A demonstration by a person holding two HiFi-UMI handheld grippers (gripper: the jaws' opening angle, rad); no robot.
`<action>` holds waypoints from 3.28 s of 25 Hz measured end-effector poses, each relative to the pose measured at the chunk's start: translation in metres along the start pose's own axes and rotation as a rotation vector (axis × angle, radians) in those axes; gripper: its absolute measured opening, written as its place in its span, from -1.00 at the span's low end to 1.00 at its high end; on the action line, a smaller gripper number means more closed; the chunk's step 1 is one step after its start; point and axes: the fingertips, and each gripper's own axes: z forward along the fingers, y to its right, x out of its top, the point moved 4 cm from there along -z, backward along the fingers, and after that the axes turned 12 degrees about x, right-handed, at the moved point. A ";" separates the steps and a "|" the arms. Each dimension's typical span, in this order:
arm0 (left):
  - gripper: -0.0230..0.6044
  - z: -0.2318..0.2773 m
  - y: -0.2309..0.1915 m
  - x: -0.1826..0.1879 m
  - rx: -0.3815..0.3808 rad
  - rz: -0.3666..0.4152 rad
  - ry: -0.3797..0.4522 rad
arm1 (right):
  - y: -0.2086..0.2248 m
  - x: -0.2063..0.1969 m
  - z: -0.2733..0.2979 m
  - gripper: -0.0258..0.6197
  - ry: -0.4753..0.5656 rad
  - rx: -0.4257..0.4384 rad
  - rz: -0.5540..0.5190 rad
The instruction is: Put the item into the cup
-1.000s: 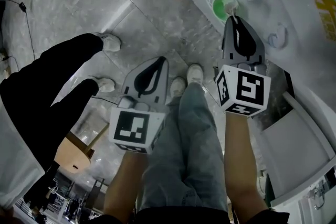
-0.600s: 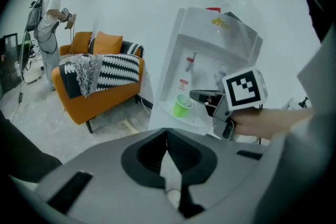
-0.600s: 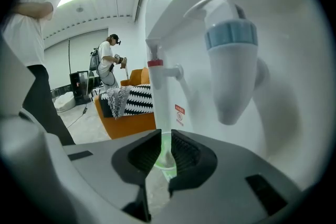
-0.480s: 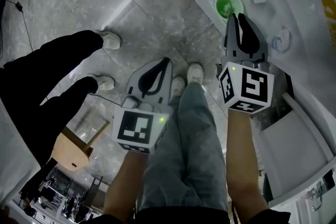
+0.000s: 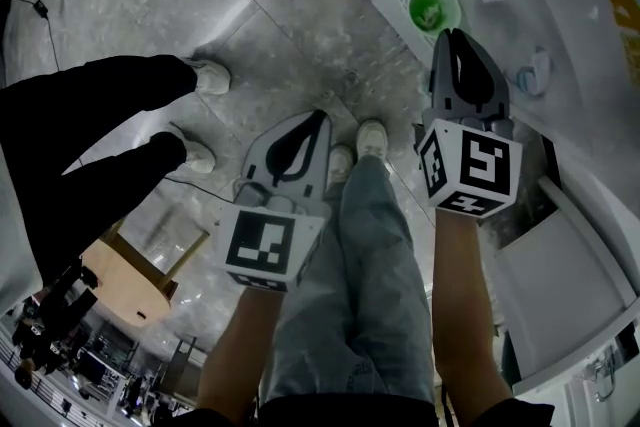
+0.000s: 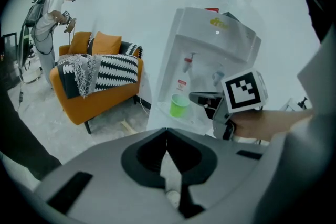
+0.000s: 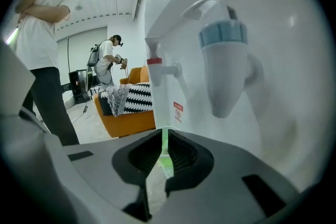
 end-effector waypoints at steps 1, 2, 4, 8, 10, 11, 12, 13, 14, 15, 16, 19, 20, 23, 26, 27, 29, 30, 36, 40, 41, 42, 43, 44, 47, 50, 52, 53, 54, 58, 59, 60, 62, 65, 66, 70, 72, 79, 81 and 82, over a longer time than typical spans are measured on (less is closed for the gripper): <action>-0.89 -0.001 0.000 0.000 -0.003 0.006 0.006 | -0.001 0.000 -0.001 -0.79 0.001 0.000 -0.002; -0.89 -0.002 0.001 0.001 -0.007 0.009 0.011 | -0.002 0.001 -0.003 -0.80 0.003 0.001 -0.004; -0.89 -0.005 0.005 0.007 -0.015 0.010 0.022 | -0.005 0.001 -0.007 -0.81 0.004 0.004 -0.008; -0.89 -0.015 0.012 0.014 -0.037 0.026 0.045 | -0.016 -0.001 -0.019 -0.82 0.003 0.020 -0.004; -0.89 -0.020 0.013 0.016 -0.038 0.012 0.047 | -0.023 -0.001 -0.026 -0.83 0.003 0.025 -0.007; -0.89 -0.023 0.013 0.016 -0.038 0.006 0.050 | -0.026 -0.001 -0.029 -0.83 0.005 0.026 -0.007; -0.89 -0.027 0.013 0.016 -0.040 0.002 0.054 | -0.030 -0.001 -0.032 -0.83 0.007 0.028 -0.008; -0.88 -0.030 0.013 0.015 -0.046 -0.006 0.057 | -0.033 -0.001 -0.036 -0.84 0.009 0.031 -0.009; -0.88 -0.035 0.015 0.014 -0.057 -0.017 0.059 | -0.035 0.000 -0.040 -0.84 0.011 0.032 -0.011; -0.89 -0.040 0.017 0.013 -0.072 -0.030 0.059 | -0.038 0.001 -0.045 -0.84 0.014 0.034 -0.013; -0.89 -0.046 0.018 0.012 -0.087 -0.037 0.059 | -0.040 0.002 -0.049 -0.84 0.019 0.035 -0.017; -0.89 -0.058 0.016 0.006 -0.105 -0.024 0.071 | -0.046 0.006 -0.059 -0.85 0.038 0.036 -0.028; -0.89 -0.061 0.013 0.003 -0.104 -0.014 0.082 | -0.049 0.006 -0.063 -0.86 0.043 0.036 -0.031; -0.89 -0.070 0.008 0.000 -0.095 -0.023 0.087 | -0.056 0.008 -0.076 -0.87 0.048 0.035 -0.045; -0.89 -0.083 0.002 0.007 -0.086 -0.032 0.110 | -0.065 0.015 -0.093 -0.89 0.050 0.039 -0.054; -0.89 -0.089 0.001 0.011 -0.088 -0.029 0.120 | -0.068 0.018 -0.099 -0.89 0.050 0.040 -0.057; -0.89 -0.101 0.001 0.019 -0.095 -0.026 0.135 | -0.074 0.028 -0.111 -0.89 0.052 0.044 -0.064; -0.89 -0.107 0.001 0.023 -0.097 -0.029 0.142 | -0.077 0.034 -0.117 -0.89 0.055 0.046 -0.071; -0.89 -0.142 0.004 0.051 -0.106 -0.058 0.183 | -0.090 0.073 -0.153 -0.89 0.072 0.050 -0.094; -0.89 -0.165 0.011 0.075 -0.124 -0.060 0.214 | -0.098 0.108 -0.172 -0.89 0.091 0.051 -0.144; -0.89 -0.170 0.012 0.082 -0.126 -0.061 0.227 | -0.099 0.117 -0.176 -0.89 0.101 0.052 -0.156; -0.89 -0.175 0.013 0.088 -0.128 -0.063 0.236 | -0.101 0.126 -0.180 -0.89 0.109 0.053 -0.165; -0.89 -0.182 0.016 0.093 -0.130 -0.066 0.241 | -0.102 0.134 -0.187 -0.89 0.114 0.052 -0.169; -0.89 -0.189 0.018 0.098 -0.131 -0.070 0.243 | -0.104 0.141 -0.194 -0.89 0.118 0.049 -0.167; -0.89 -0.211 0.017 0.115 -0.113 -0.103 0.263 | -0.108 0.164 -0.214 -0.89 0.141 0.038 -0.148; -0.89 -0.232 0.017 0.136 -0.101 -0.130 0.299 | -0.116 0.188 -0.232 -0.89 0.169 0.031 -0.138; -0.89 -0.244 0.019 0.148 -0.105 -0.126 0.323 | -0.123 0.203 -0.243 -0.89 0.191 0.032 -0.137; -0.89 -0.249 0.020 0.154 -0.106 -0.124 0.336 | -0.126 0.209 -0.248 -0.89 0.202 0.031 -0.134; -0.89 -0.255 0.021 0.160 -0.106 -0.125 0.350 | -0.129 0.215 -0.253 -0.89 0.212 0.030 -0.129; -0.89 -0.276 0.022 0.179 -0.105 -0.131 0.392 | -0.142 0.236 -0.274 -0.89 0.247 0.023 -0.129; -0.89 -0.281 0.022 0.184 -0.108 -0.129 0.401 | -0.145 0.241 -0.278 -0.89 0.252 0.019 -0.138; -0.89 -0.286 0.022 0.188 -0.112 -0.122 0.410 | -0.148 0.246 -0.282 -0.89 0.256 0.016 -0.145; -0.89 -0.297 0.019 0.196 -0.115 -0.110 0.428 | -0.153 0.258 -0.292 -0.89 0.275 0.010 -0.145; -0.89 -0.310 0.016 0.211 -0.121 -0.108 0.469 | -0.156 0.277 -0.307 -0.89 0.307 -0.006 -0.144; -0.89 -0.315 0.016 0.217 -0.128 -0.111 0.484 | -0.156 0.283 -0.311 -0.89 0.313 -0.011 -0.150; -0.89 -0.336 0.021 0.240 -0.158 -0.106 0.540 | -0.164 0.306 -0.328 -0.89 0.334 -0.016 -0.169; -0.89 -0.344 0.025 0.252 -0.166 -0.097 0.570 | -0.168 0.314 -0.332 -0.89 0.346 -0.013 -0.178; -0.89 -0.369 0.037 0.279 -0.123 0.017 0.636 | -0.187 0.330 -0.333 -0.89 0.370 -0.007 -0.143; -0.89 -0.374 0.043 0.283 -0.124 0.054 0.665 | -0.190 0.336 -0.334 -0.89 0.390 -0.002 -0.143; -0.88 -0.374 0.045 0.284 -0.127 0.066 0.674 | -0.191 0.338 -0.333 -0.89 0.400 0.003 -0.140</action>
